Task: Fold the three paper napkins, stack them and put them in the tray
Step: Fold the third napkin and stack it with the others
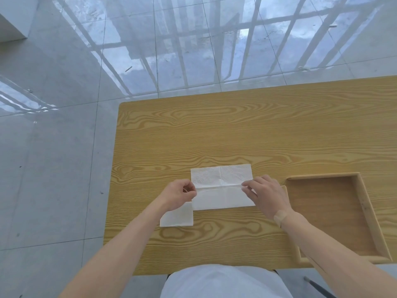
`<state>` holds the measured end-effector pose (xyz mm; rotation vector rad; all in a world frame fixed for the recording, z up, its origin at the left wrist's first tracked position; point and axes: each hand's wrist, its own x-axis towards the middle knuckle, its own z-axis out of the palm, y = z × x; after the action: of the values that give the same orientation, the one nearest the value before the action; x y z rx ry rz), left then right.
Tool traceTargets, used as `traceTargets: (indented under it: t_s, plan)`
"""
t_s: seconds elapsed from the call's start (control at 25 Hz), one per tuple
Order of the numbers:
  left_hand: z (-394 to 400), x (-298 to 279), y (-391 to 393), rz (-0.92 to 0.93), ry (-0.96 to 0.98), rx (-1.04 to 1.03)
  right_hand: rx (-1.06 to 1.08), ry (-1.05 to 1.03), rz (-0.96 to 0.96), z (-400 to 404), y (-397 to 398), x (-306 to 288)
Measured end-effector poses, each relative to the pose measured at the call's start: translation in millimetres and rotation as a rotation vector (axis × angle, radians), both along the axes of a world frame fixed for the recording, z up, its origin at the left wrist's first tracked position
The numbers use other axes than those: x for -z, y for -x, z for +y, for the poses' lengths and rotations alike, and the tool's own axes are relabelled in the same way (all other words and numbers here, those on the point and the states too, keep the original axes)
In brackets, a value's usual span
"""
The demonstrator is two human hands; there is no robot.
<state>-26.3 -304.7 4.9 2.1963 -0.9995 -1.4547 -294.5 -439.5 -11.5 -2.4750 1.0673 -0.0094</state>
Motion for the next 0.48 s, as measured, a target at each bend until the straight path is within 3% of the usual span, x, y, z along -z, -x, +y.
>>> traceTargets:
  t_s: [0.28,0.36,0.48]
  plan:
    - [0,12,6,-0.141,0.046,-0.029,0.070,-0.017,0.116,-5,-7,9]
    - [2,13,13,-0.288,0.054,0.015,0.089,0.025,0.074,-4,-5,10]
    - [9,18,35,-0.681,0.216,0.213,-0.002,0.159,0.043,7,-4,14]
